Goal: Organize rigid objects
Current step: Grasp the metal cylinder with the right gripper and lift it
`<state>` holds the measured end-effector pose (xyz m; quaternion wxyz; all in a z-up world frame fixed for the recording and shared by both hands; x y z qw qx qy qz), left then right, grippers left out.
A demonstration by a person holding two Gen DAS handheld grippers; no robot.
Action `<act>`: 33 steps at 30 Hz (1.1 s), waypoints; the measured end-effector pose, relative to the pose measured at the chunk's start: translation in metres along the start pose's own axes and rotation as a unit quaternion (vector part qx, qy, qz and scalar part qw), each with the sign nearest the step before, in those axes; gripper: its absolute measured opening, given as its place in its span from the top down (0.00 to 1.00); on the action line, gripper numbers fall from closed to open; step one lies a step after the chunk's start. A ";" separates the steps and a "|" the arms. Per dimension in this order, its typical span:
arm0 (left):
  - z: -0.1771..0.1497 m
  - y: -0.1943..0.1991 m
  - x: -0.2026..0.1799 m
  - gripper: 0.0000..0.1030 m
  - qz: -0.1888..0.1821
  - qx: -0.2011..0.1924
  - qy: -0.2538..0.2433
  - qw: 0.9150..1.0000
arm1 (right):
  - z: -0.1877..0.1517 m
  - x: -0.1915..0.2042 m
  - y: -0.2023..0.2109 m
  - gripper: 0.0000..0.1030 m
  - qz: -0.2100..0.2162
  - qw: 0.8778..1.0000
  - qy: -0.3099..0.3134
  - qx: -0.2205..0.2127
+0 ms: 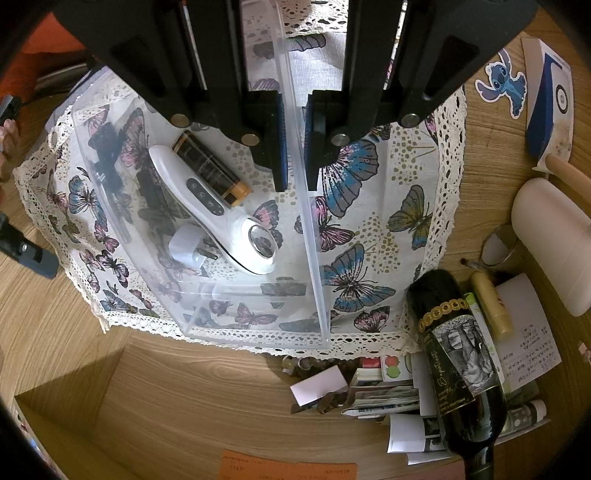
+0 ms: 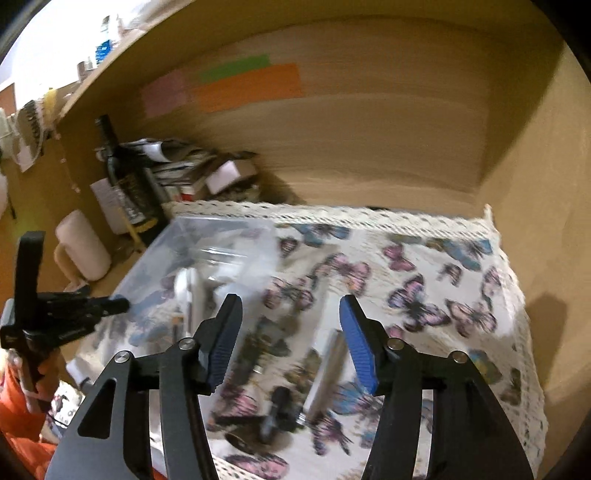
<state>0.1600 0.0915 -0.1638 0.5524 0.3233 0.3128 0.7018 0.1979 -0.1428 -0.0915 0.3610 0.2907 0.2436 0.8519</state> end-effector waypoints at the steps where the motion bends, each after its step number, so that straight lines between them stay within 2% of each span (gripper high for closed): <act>1: 0.000 0.000 0.000 0.92 0.001 0.000 0.000 1.000 | -0.004 -0.005 0.000 0.50 -0.004 1.000 -0.006 0.003; 7: 0.000 0.000 0.000 0.92 0.001 0.000 -0.001 1.000 | -0.032 -0.026 -0.015 0.51 -0.015 0.998 -0.037 0.045; 9: 0.000 0.000 0.001 0.92 0.001 -0.001 -0.002 1.000 | -0.043 -0.029 -0.024 0.56 -0.020 0.997 -0.038 0.065; 11: 0.001 -0.001 0.002 0.92 0.001 -0.001 -0.003 1.000 | -0.054 -0.030 -0.032 0.65 -0.020 0.995 -0.037 0.085; 17: 0.001 -0.001 0.002 0.92 0.002 -0.001 -0.003 1.000 | -0.082 -0.035 -0.058 0.82 -0.008 0.989 -0.051 0.136; 20: 0.001 -0.001 0.002 0.92 0.002 0.000 -0.003 1.000 | -0.085 -0.037 -0.061 0.86 -0.009 0.990 -0.052 0.131; 24: 0.001 -0.001 0.002 0.92 0.002 0.000 -0.003 1.000 | -0.081 -0.037 -0.057 0.86 -0.009 0.992 -0.051 0.117; 33: 0.002 -0.001 0.001 0.92 0.004 0.001 -0.005 1.000 | -0.049 -0.024 -0.032 0.86 -0.002 0.997 -0.037 0.064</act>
Point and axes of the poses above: each gripper's, at about its wrist camera, not at the fingertips, and y roughly against the way its jaws point, x to its left, z to its top, the point moved 8 cm from there along -y, roughly the way its jaws point, and after that the axes turned 15 degrees about z, right-handed, at the moved point
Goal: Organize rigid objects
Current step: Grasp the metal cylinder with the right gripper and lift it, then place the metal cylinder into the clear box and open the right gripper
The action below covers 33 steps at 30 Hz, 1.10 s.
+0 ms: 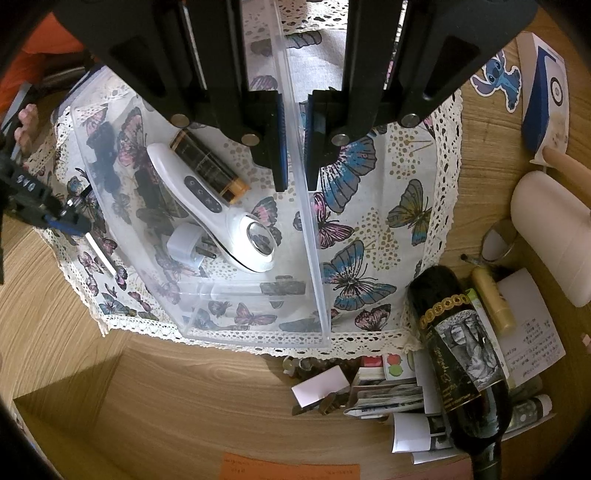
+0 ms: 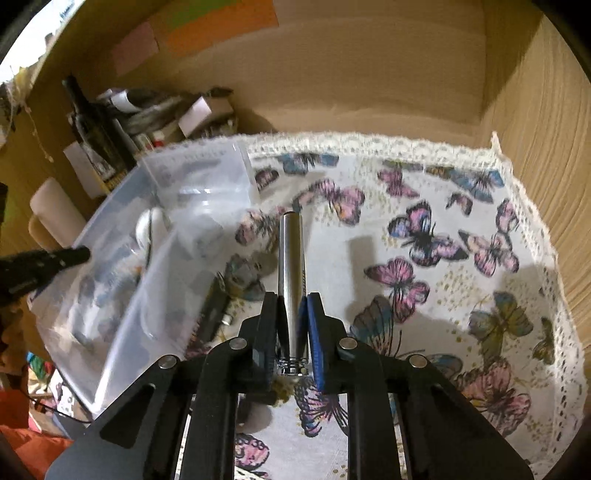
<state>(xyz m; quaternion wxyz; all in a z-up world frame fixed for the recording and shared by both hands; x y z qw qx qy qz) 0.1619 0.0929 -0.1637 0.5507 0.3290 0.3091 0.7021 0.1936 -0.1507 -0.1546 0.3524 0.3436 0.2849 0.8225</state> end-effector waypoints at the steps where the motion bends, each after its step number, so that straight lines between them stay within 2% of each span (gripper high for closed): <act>1: 0.000 0.000 0.000 0.92 0.000 0.001 -0.001 1.000 | 0.004 0.003 0.004 0.86 0.000 1.000 0.003 -0.007; 8: 0.001 -0.001 -0.001 0.92 0.002 0.004 -0.004 1.000 | 0.033 0.025 0.025 0.86 0.028 0.998 0.023 -0.060; 19: 0.004 -0.002 -0.001 0.92 -0.004 0.015 -0.004 1.000 | 0.068 0.074 0.037 0.86 0.087 0.989 0.064 -0.106; 25: 0.006 -0.002 -0.001 0.92 -0.006 0.015 -0.007 1.000 | 0.070 0.100 0.030 0.86 0.117 0.984 0.088 -0.097; 33: 0.007 -0.002 -0.001 0.92 -0.010 0.014 -0.008 1.000 | 0.057 0.115 -0.006 0.86 0.132 0.985 0.099 -0.041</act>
Point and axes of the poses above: each gripper's, at about its wrist camera, not at the fingertips, and y roughly against the way its jaws point, x to its left, z to its top, the point moved 8 cm from there along -y, roughly the way its jaws point, and after that the axes turned 15 degrees about z, right-handed, at the moved point
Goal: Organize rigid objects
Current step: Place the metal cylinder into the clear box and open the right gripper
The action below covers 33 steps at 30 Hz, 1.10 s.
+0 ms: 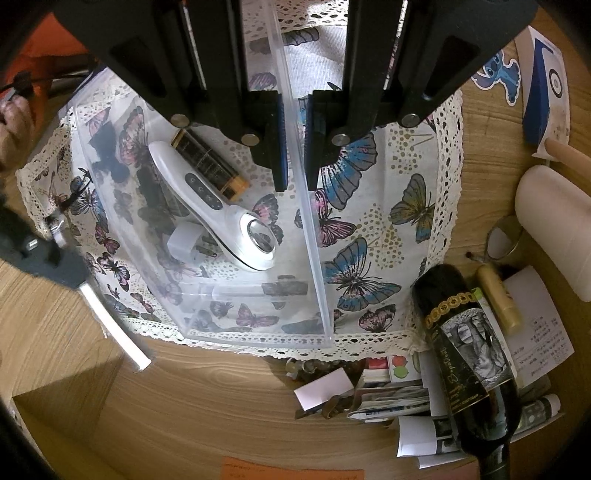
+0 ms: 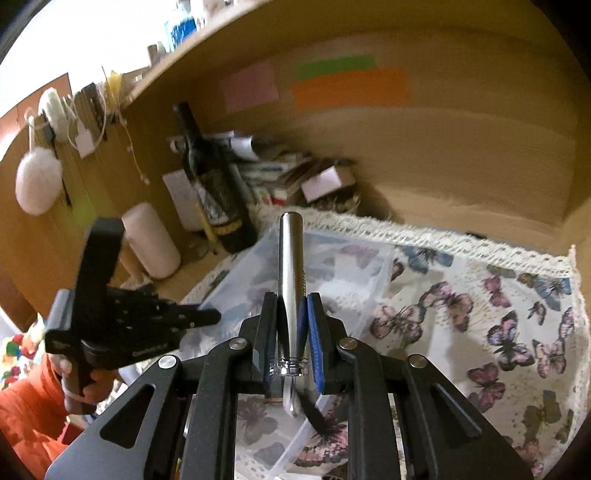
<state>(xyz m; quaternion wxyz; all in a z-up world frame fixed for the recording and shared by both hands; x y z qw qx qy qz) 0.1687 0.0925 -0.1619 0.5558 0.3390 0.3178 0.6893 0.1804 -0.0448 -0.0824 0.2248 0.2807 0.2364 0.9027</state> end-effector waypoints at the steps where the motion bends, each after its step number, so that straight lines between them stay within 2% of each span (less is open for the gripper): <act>1: 0.000 0.000 0.000 0.92 -0.001 0.000 0.000 1.000 | -0.002 -0.001 -0.005 0.86 -0.001 1.000 -0.001 0.007; 7: 0.000 0.001 0.000 0.92 -0.003 -0.001 0.000 1.000 | -0.021 -0.018 -0.034 0.86 -0.006 0.998 -0.028 0.056; 13: 0.001 0.001 0.000 0.92 -0.002 -0.001 0.000 1.000 | -0.032 -0.027 -0.049 0.85 -0.020 0.995 -0.043 0.084; 24: 0.001 0.001 -0.001 0.92 -0.002 -0.001 0.000 1.000 | -0.023 -0.018 -0.023 0.83 -0.031 0.998 -0.022 0.059; 28: 0.002 0.001 -0.001 0.92 -0.001 0.000 -0.002 1.000 | -0.024 -0.023 0.000 0.76 -0.053 0.997 -0.018 0.045; 33: 0.002 0.001 -0.001 0.92 -0.001 0.000 -0.001 1.000 | -0.038 -0.034 0.024 0.68 -0.088 0.995 -0.021 0.048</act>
Point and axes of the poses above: each gripper's, at about its wrist camera, not at the fingertips, and y roughly against the way its jaws point, x to its left, z to its top, the point moved 8 cm from there along -y, roughly the way its jaws point, and after that the axes turned 15 degrees about z, right-handed, at the moved point
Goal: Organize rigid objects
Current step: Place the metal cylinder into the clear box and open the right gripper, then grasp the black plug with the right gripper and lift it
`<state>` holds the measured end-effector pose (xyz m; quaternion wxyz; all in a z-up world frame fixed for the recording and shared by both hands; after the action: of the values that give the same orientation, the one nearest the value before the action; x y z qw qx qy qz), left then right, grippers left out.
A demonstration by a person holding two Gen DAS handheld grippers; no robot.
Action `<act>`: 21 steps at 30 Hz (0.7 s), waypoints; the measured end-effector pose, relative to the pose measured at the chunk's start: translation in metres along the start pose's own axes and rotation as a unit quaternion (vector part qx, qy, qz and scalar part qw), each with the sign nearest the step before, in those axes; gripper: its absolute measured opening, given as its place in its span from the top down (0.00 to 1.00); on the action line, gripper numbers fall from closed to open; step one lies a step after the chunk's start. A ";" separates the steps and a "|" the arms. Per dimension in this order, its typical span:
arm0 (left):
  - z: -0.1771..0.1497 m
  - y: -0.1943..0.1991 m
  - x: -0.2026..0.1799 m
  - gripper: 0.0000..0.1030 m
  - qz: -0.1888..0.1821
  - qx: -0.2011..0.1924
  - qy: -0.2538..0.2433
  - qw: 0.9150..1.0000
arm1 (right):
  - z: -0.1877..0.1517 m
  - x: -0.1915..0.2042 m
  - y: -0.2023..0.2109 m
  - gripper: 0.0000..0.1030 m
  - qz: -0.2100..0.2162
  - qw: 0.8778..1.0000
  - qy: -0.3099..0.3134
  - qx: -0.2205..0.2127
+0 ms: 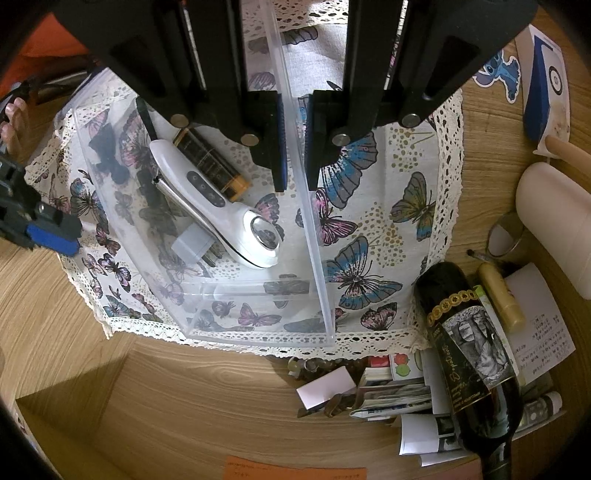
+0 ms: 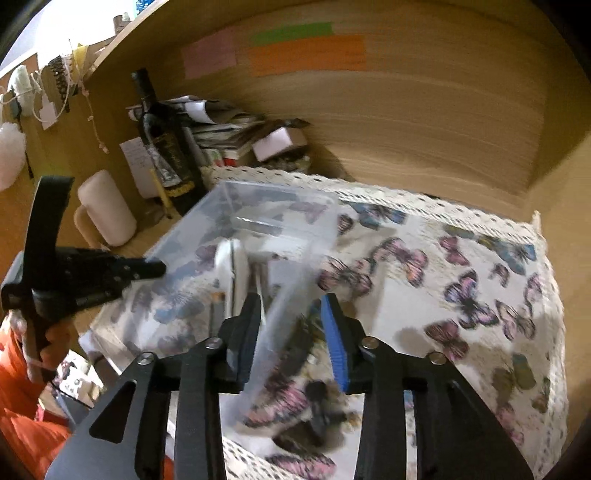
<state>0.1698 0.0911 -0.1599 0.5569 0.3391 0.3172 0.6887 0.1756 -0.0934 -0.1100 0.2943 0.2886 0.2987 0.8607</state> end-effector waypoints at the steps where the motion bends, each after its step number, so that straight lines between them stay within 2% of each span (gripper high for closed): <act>1: 0.000 0.000 0.000 0.92 0.001 0.000 0.000 1.000 | -0.004 -0.003 0.002 0.68 -0.004 1.000 -0.003 0.002; 6: 0.002 -0.001 0.000 0.92 0.003 0.000 -0.001 1.000 | -0.028 -0.017 -0.001 0.68 -0.017 0.999 -0.024 0.029; 14: 0.002 -0.001 0.000 0.92 0.002 0.000 -0.001 1.000 | -0.068 -0.033 -0.029 0.68 -0.017 0.993 -0.049 0.105; 19: 0.002 -0.001 0.000 0.92 0.002 -0.001 -0.001 1.000 | -0.077 -0.038 -0.032 0.68 -0.011 0.992 -0.061 0.114; 21: 0.001 -0.001 0.000 0.92 0.002 0.000 -0.001 1.000 | -0.079 -0.038 -0.031 0.73 -0.010 0.992 -0.059 0.110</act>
<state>0.1713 0.0909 -0.1596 0.5557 0.3404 0.3154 0.6898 0.1584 -0.1264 -0.1951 0.2865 0.3665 0.3766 0.8011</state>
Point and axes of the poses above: each gripper's, at about its wrist camera, not at the fingertips, and y roughly against the way its jaws point, x to its left, z to its top, the point moved 8 cm from there along -y, roughly the way its jaws point, and after that the axes turned 15 degrees about z, right-handed, at the moved point
